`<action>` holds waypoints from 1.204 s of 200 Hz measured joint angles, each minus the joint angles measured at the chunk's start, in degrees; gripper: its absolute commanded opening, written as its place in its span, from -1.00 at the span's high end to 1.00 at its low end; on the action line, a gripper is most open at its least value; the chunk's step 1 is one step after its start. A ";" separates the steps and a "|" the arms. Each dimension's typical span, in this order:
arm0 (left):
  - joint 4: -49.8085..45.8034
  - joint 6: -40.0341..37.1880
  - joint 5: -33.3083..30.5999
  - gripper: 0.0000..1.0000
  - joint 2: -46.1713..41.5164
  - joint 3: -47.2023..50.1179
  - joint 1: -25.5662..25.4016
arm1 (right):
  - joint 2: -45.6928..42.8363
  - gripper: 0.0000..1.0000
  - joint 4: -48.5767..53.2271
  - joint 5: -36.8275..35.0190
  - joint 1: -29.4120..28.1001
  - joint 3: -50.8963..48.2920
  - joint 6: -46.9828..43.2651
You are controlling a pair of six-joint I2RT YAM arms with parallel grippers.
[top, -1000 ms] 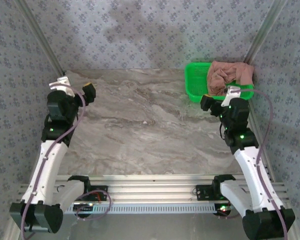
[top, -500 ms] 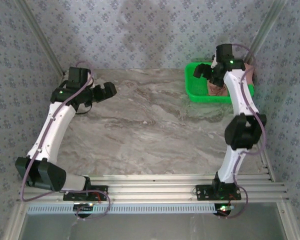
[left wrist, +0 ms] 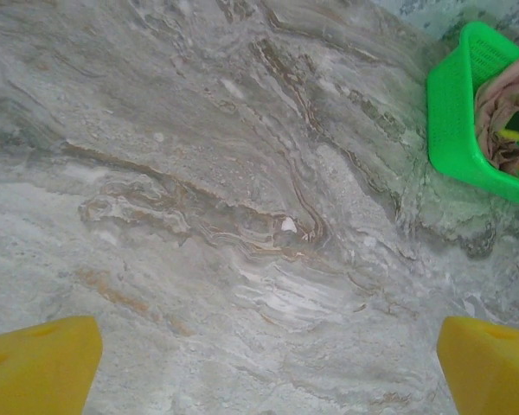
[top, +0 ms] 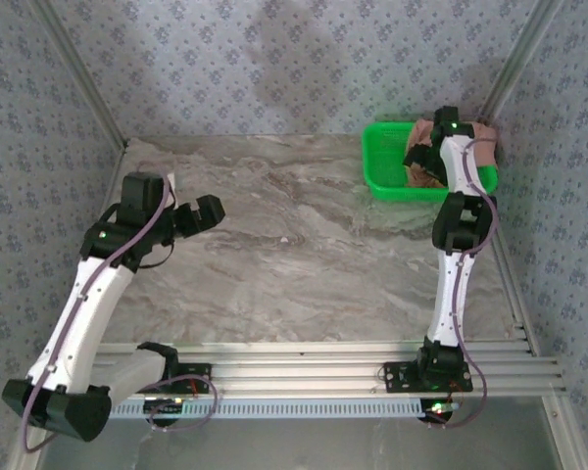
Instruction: Fold and stack the t-shirts
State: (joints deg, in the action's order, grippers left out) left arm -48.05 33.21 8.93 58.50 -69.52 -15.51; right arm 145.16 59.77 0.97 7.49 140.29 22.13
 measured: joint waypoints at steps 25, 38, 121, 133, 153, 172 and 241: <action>-0.76 0.52 -0.79 -0.99 -2.19 0.00 1.64 | 2.21 -0.01 -0.22 -0.11 0.26 0.00 1.05; -0.94 0.57 -0.74 -0.99 -2.47 0.09 2.95 | 2.38 0.52 -0.26 -0.09 0.26 0.00 1.33; 1.73 0.00 0.79 -0.99 -3.04 3.15 6.36 | -9.16 1.00 -13.88 5.49 -2.21 3.58 2.29; 2.08 -0.15 0.96 -0.99 -3.13 3.52 6.88 | -14.19 1.00 -17.31 7.72 -3.39 4.87 2.97; 4.20 -0.13 1.33 -0.99 -2.86 3.45 7.50 | -23.41 1.00 -23.89 13.09 -5.66 6.56 6.45; 5.44 -0.13 2.10 -0.99 -0.81 1.29 8.04 | -29.81 1.00 -31.76 18.53 -8.17 9.86 12.92; 5.99 0.74 -0.83 -0.99 6.23 -18.58 16.87 | -36.37 1.00 -54.07 32.20 -27.50 17.29 35.15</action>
State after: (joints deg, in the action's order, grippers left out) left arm -42.06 33.95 8.10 64.73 -88.09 1.37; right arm 108.79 5.69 33.17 -20.01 157.58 57.28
